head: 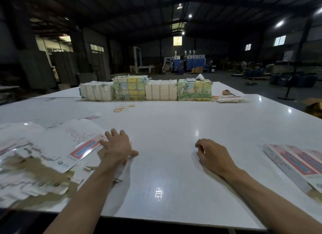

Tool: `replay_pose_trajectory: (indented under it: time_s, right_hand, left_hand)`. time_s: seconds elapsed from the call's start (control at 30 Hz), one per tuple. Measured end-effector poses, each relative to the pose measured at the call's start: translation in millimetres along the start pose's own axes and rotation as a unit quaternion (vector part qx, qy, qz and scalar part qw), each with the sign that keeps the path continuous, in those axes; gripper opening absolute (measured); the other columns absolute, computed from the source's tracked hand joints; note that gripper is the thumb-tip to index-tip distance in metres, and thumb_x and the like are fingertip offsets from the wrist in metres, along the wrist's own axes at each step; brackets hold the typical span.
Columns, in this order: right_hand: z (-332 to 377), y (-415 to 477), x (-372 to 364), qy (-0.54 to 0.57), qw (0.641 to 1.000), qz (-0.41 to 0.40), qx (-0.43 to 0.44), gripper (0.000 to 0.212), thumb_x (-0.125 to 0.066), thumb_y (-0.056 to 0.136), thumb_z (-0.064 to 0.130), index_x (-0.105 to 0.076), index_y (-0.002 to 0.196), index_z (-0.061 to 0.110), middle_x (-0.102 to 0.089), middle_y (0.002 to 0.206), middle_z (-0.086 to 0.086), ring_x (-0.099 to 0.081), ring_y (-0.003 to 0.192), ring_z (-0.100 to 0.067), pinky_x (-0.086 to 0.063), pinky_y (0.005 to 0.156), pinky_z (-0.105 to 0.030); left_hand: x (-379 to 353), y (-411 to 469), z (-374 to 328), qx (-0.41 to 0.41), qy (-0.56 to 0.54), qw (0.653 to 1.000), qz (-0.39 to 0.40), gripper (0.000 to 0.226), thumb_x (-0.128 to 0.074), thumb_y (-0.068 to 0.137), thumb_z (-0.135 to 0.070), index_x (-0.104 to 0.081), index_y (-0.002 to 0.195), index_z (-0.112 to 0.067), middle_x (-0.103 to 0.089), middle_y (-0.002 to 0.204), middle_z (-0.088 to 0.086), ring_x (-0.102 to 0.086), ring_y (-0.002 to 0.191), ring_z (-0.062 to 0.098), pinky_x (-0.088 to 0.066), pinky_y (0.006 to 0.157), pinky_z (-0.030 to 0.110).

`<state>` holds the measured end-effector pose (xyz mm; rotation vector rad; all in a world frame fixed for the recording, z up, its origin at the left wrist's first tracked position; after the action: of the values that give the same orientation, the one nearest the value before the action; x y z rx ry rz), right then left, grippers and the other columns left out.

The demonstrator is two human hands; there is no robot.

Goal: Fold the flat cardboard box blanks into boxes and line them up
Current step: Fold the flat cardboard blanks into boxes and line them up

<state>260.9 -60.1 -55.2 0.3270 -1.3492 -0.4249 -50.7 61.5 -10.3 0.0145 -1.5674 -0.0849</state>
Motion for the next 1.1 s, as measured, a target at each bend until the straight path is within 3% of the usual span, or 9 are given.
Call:
replay_pose_trajectory:
  time_s: [0.23,0.43,0.5,0.6,0.7,0.77,0.83,0.9,1.1]
  right_hand:
    - [-1,-1,-3,0.029,1.000,0.003,0.011,0.015,-0.061,0.096,0.019,-0.067,0.110,0.023,-0.065,0.095,0.015,-0.057,0.085,-0.009,-0.040,0.070,-0.025]
    - [-1,-1,-4,0.043,0.999,0.007,0.019,0.012,-0.061,0.095,0.021,-0.066,0.105,0.026,-0.061,0.089,0.018,-0.054,0.081,-0.007,-0.038,0.067,-0.022]
    - [-1,-1,-4,0.045,0.999,0.012,0.020,0.011,-0.060,0.094,0.023,-0.065,0.103,0.028,-0.062,0.090,0.017,-0.055,0.081,-0.007,-0.040,0.067,-0.021]
    - [-1,0,-6,0.055,0.998,0.021,0.021,0.010,-0.059,0.094,0.025,-0.063,0.102,0.031,-0.063,0.090,0.016,-0.057,0.082,-0.008,-0.046,0.072,-0.025]
    - [-2,1,-9,0.060,0.998,0.024,0.023,0.010,-0.060,0.095,0.026,-0.064,0.102,0.032,-0.064,0.092,0.018,-0.058,0.083,-0.007,-0.045,0.072,-0.022]
    - [-3,2,-10,0.065,0.997,0.026,0.020,0.011,-0.059,0.094,0.026,-0.063,0.101,0.033,-0.063,0.090,0.019,-0.057,0.083,-0.004,-0.040,0.068,-0.016]
    - [-4,3,-10,0.073,0.997,0.028,0.013,0.013,-0.056,0.094,0.024,-0.063,0.100,0.034,-0.062,0.089,0.021,-0.056,0.081,-0.001,-0.037,0.068,-0.013]
    - [-4,3,-9,0.080,0.996,0.028,0.011,0.016,-0.054,0.096,0.022,-0.064,0.100,0.034,-0.065,0.090,0.021,-0.058,0.082,-0.002,-0.039,0.069,-0.016]
    - [-9,2,-3,0.113,0.993,-0.010,-0.019,0.017,-0.058,0.099,0.016,-0.066,0.102,0.031,-0.064,0.084,0.021,-0.060,0.080,0.000,-0.040,0.067,-0.014]
  left_hand:
    - [5,9,28,0.062,-0.041,0.997,-0.022,0.095,-0.086,0.079,-0.059,-0.042,0.141,-0.002,-0.048,0.142,0.021,-0.047,0.131,0.034,-0.041,0.109,0.043]
    - [18,15,26,0.035,-0.018,0.996,-0.078,0.098,-0.091,0.078,-0.050,-0.036,0.147,-0.008,-0.038,0.151,0.021,-0.040,0.140,0.039,-0.039,0.114,0.050]
    - [21,13,23,0.008,-0.053,0.995,-0.081,0.082,-0.090,0.080,-0.046,-0.043,0.138,-0.012,-0.049,0.142,0.017,-0.055,0.126,0.035,-0.050,0.103,0.045]
    - [31,13,19,-0.032,-0.139,0.988,-0.051,0.057,-0.088,0.084,-0.041,-0.056,0.125,-0.017,-0.069,0.121,0.009,-0.072,0.085,0.021,-0.058,0.070,0.033]
    - [43,13,2,-0.098,-0.246,0.964,-0.013,0.048,-0.091,0.078,-0.046,-0.069,0.111,-0.019,-0.076,0.099,0.002,-0.074,0.077,0.018,-0.061,0.070,0.034]
    - [40,9,-25,-0.154,-0.360,0.918,0.066,0.043,-0.093,0.075,-0.047,-0.076,0.105,-0.021,-0.080,0.090,0.000,-0.079,0.077,0.020,-0.064,0.074,0.037]
    - [30,2,-60,-0.199,-0.476,0.842,0.159,0.044,-0.094,0.077,-0.039,-0.077,0.111,-0.016,-0.082,0.094,0.002,-0.080,0.084,0.021,-0.065,0.076,0.037]
    - [14,-2,-95,-0.222,-0.573,0.751,0.240,0.049,-0.089,0.084,-0.028,-0.069,0.124,-0.007,-0.081,0.107,0.009,-0.079,0.097,0.028,-0.065,0.086,0.043]
    - [-56,-7,-154,-0.250,-0.713,0.540,0.371,0.061,-0.071,0.097,-0.013,-0.038,0.148,-0.014,-0.070,0.136,0.014,-0.069,0.123,0.039,-0.061,0.092,0.050]
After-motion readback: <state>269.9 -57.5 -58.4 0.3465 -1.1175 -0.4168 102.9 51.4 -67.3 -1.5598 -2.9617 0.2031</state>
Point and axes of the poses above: each hand's wrist, its own y-axis towards the middle knuckle, its own x-axis out of the back of the hand, z = x × y, the point moved 5 cm from there along y, towards the middle knuckle
